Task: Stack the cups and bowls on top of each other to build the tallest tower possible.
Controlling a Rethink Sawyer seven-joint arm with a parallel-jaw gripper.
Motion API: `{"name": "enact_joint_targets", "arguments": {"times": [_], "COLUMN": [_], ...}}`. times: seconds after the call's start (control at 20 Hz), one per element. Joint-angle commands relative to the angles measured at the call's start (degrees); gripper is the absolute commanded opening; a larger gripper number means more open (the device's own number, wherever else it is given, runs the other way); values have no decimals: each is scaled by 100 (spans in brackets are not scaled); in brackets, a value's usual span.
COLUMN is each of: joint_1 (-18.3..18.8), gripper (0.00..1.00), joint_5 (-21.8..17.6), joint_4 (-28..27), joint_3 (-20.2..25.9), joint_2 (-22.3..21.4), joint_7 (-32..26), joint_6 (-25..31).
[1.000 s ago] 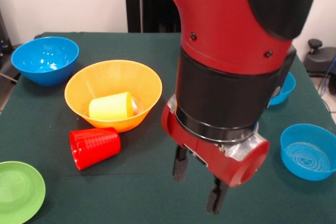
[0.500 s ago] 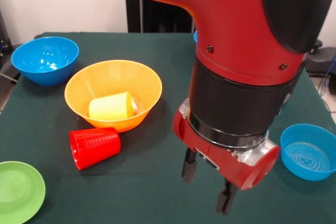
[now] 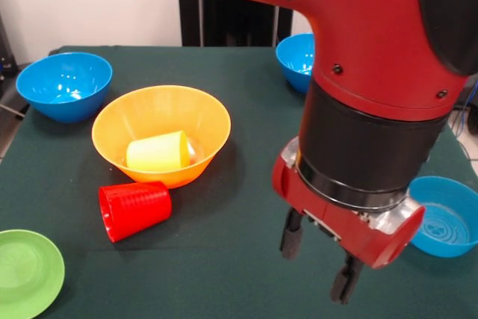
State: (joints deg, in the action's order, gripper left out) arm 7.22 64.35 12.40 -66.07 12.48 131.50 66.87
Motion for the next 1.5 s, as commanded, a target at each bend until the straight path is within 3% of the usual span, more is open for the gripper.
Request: {"name": "enact_joint_targets", "arguments": {"times": [0.05,0.65,1.05,1.5], "joint_1": [-239,-352,-507,-424], "gripper": [100,100,100,100], "joint_5": [-442,-140,-257,49], "joint_4": [844,915,1030,444], "joint_3": [708,450,416,70], "joint_2": [-108,-171,-320,-324], "joint_7": [772,1682,1860,2388], "joint_6": [-294,491,805,1267]}}
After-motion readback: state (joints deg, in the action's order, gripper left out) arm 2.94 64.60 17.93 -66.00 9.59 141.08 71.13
